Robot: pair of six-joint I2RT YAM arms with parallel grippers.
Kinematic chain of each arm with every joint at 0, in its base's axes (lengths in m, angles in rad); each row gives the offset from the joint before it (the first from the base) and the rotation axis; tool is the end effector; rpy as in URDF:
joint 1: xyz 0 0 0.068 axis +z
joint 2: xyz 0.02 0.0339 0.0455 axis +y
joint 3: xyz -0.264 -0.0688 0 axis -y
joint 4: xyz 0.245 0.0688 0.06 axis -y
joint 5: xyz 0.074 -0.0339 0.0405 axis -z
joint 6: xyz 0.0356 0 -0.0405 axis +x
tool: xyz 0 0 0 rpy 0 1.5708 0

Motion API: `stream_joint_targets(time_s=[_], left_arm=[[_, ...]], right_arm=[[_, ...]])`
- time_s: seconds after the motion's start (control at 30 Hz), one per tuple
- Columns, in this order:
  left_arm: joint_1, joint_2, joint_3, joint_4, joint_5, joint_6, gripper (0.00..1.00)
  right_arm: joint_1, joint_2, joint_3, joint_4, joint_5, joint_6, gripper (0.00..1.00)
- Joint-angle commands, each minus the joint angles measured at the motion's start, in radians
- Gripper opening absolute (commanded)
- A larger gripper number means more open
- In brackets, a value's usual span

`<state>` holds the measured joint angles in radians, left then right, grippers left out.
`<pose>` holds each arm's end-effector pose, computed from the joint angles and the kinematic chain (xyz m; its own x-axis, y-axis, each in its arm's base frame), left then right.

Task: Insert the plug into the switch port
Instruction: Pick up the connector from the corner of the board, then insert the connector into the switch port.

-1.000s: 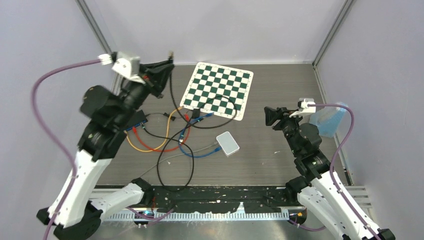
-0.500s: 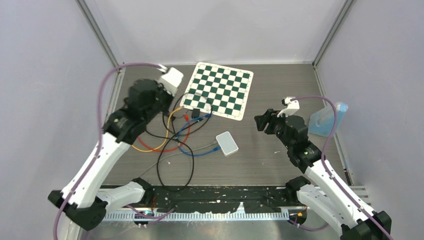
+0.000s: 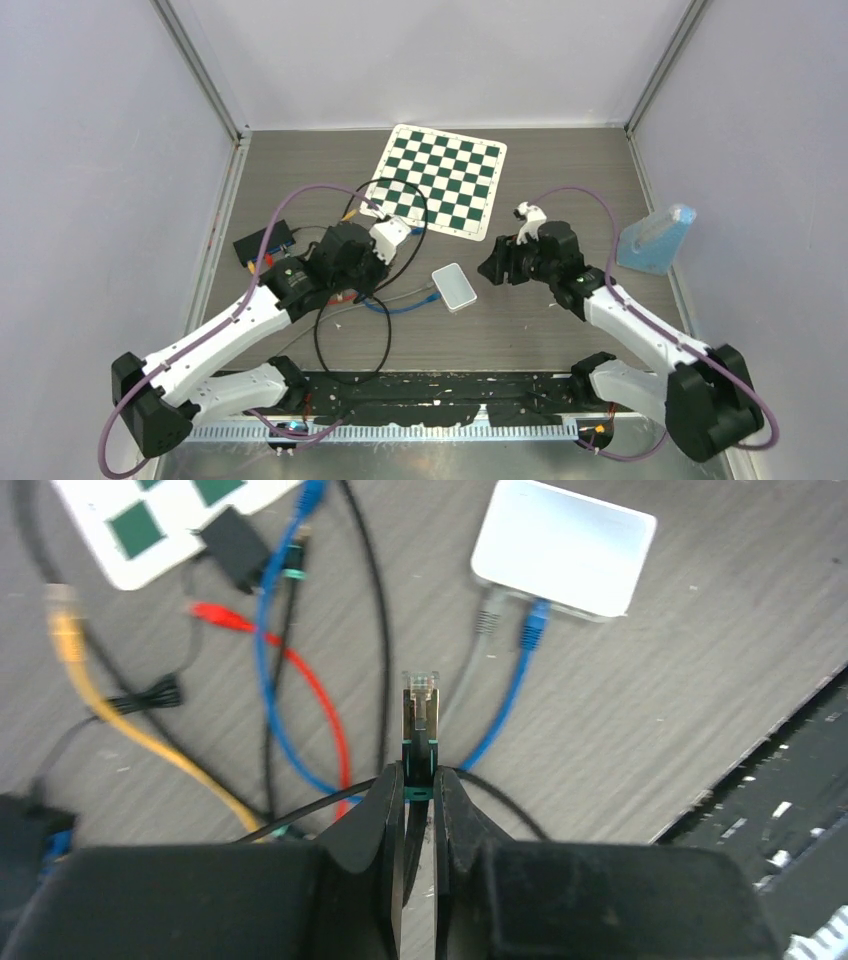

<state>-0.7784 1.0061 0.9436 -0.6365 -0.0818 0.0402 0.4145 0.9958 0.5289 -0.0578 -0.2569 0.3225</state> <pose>0.1521 -0.1459 0.3106 -0.4315 0.4817 -0.7628 0.6731 0.7348 0.0833 0.1941 0.0953 0.2240 -0.6221 0.0612 -0.7805 -0.4150 0.8196 0.3950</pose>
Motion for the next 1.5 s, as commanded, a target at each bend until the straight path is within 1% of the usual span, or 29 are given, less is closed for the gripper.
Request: stream_joint_targets(time_s=[0.0, 0.1, 0.17, 0.23, 0.3, 0.43, 0.53, 0.67, 0.8, 0.87, 1.17, 1.47], left_arm=[[-0.042, 0.058, -0.092, 0.182, 0.118, -0.125, 0.0], [-0.102, 0.125, -0.143, 0.251, 0.093, -0.124, 0.0], [-0.143, 0.167, -0.159, 0.281, 0.075, -0.12, 0.0], [-0.169, 0.215, -0.155, 0.294, 0.058, -0.126, 0.0], [-0.187, 0.265, -0.155, 0.321, 0.073, -0.13, 0.0], [-0.2, 0.345, -0.15, 0.342, 0.054, -0.14, 0.0], [-0.199, 0.381, -0.162, 0.366, 0.036, -0.149, 0.0], [-0.209, 0.398, -0.196, 0.447, 0.016, -0.136, 0.0], [-0.251, 0.404, -0.228, 0.521, -0.084, -0.099, 0.0], [-0.265, 0.414, -0.236, 0.544, -0.111, -0.086, 0.0], [-0.267, 0.453, -0.273, 0.63, -0.041, -0.12, 0.0], [-0.267, 0.49, -0.253, 0.67, -0.003, -0.108, 0.0]], right_arm=[[-0.013, 0.166, 0.039, 0.104, -0.246, -0.039, 0.63], [-0.018, 0.285, 0.071, 0.124, -0.303, -0.031, 0.64], [-0.021, 0.327, 0.089, 0.115, -0.309, -0.036, 0.63], [-0.02, 0.349, 0.104, 0.108, -0.299, -0.048, 0.59], [-0.019, 0.361, 0.119, 0.088, -0.267, -0.076, 0.55], [-0.026, 0.397, 0.152, 0.065, -0.264, -0.108, 0.54], [-0.028, 0.419, 0.152, 0.064, -0.28, -0.117, 0.56], [-0.037, 0.476, 0.156, 0.081, -0.33, -0.12, 0.58], [-0.041, 0.516, 0.168, 0.091, -0.366, -0.115, 0.55], [-0.043, 0.527, 0.171, 0.097, -0.37, -0.109, 0.55], [-0.043, 0.578, 0.18, 0.116, -0.4, -0.097, 0.55], [-0.044, 0.641, 0.23, 0.106, -0.415, -0.119, 0.55]])
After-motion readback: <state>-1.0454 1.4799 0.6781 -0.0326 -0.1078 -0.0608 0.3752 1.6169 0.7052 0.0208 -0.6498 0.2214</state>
